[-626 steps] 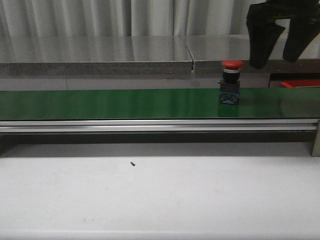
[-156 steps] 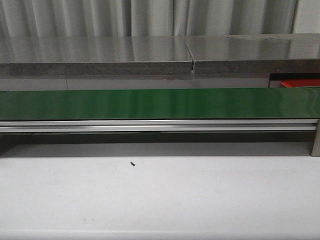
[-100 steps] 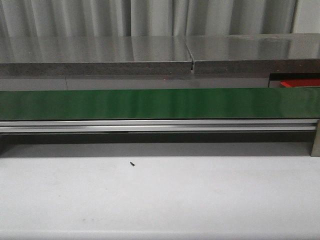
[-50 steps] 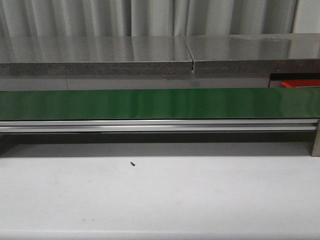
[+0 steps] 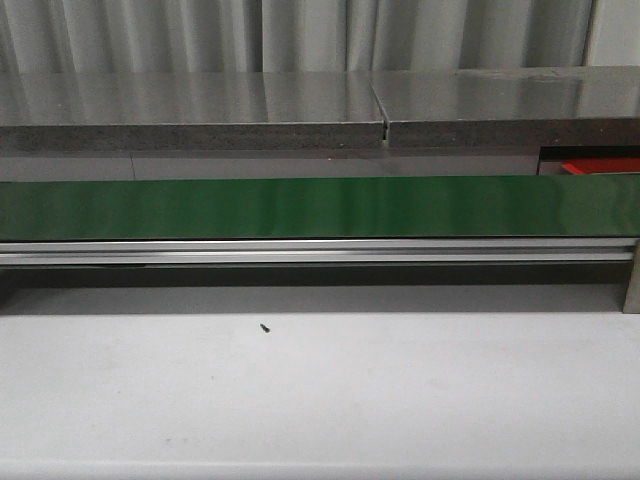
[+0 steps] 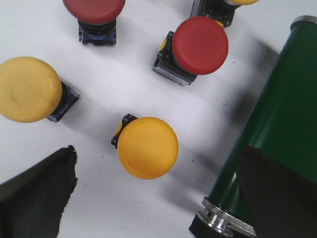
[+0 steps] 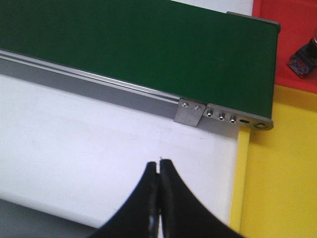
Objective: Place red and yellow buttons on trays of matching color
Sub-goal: 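Grasp a yellow-capped button from the pile with the left gripper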
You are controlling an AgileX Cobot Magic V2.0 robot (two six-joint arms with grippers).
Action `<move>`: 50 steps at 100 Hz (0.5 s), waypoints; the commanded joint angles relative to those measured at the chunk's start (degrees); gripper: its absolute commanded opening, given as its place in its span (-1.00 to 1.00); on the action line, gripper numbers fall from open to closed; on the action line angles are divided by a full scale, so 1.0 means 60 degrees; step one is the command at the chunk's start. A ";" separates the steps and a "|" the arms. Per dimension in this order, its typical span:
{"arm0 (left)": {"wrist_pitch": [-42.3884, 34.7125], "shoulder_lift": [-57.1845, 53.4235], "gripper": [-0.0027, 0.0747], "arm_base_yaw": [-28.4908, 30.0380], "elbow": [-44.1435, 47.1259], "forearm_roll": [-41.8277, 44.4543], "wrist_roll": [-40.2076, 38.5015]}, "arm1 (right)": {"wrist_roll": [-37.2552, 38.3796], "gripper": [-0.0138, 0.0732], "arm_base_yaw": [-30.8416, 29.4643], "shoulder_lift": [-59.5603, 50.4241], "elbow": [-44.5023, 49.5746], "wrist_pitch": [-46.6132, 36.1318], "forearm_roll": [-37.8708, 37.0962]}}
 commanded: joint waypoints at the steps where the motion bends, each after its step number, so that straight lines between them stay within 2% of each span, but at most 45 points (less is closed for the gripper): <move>1: -0.0458 -0.0249 0.69 0.0037 -0.0317 -0.0250 -0.0070 | -0.0004 -0.84 -0.0023 -0.0082 -0.0248 -0.0526 0.0066; 44: -0.0709 0.0611 0.69 0.0071 -0.0317 -0.0494 -0.0070 | -0.0004 -0.84 -0.0023 -0.0082 -0.0248 -0.0526 0.0066; 50: -0.0714 0.0632 0.63 0.0071 -0.0317 -0.0511 -0.0070 | -0.0004 -0.84 -0.0023 -0.0082 -0.0248 -0.0526 0.0066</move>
